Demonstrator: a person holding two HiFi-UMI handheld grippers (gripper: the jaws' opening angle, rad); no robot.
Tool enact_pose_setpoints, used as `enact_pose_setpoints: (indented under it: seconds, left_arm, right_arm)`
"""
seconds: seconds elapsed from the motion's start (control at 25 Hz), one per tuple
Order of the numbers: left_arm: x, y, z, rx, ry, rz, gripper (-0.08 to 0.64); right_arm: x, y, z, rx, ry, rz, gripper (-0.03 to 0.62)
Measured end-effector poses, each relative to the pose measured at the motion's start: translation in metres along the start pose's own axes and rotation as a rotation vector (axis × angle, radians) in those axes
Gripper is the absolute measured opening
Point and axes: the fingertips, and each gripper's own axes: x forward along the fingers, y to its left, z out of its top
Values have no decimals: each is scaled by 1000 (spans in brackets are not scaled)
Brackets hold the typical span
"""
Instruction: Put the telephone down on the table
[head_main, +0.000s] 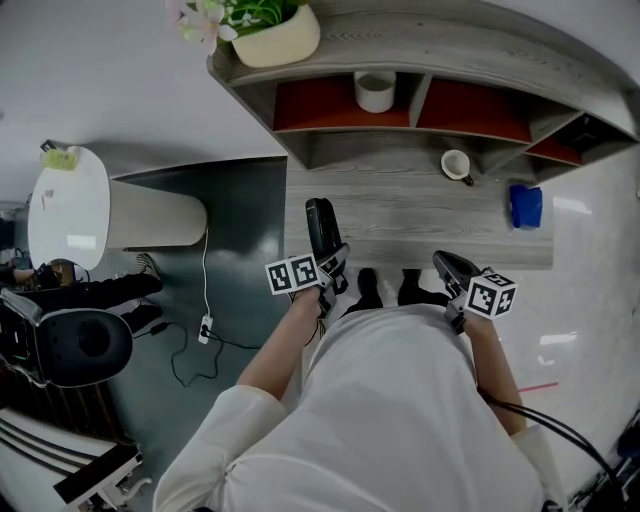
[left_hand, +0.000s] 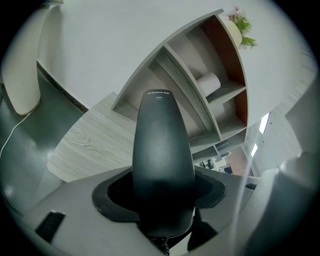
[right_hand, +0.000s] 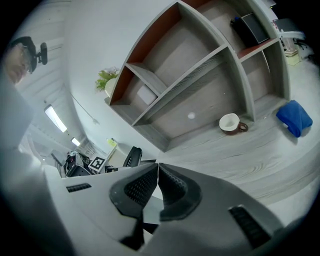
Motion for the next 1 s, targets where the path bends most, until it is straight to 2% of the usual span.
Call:
enact_pose_setpoints:
  seconds: [0.28,0.52,0.68,1.0]
  left_arm:
    - [34,20,27,-3,-12,83,298]
    - [61,46,55,16,-17,171,298]
    - [80,68,71,46,2,245,298]
    - [108,112,90,40,51,357,298]
  right_arm:
    - [-2,-15,31,-26,14,10,17]
    - [-3,-30,39,-31,41,-1,17]
    - [-3,-37,44,-17,39,-14,17]
    - [-7,-47,43,18,42,-45,17]
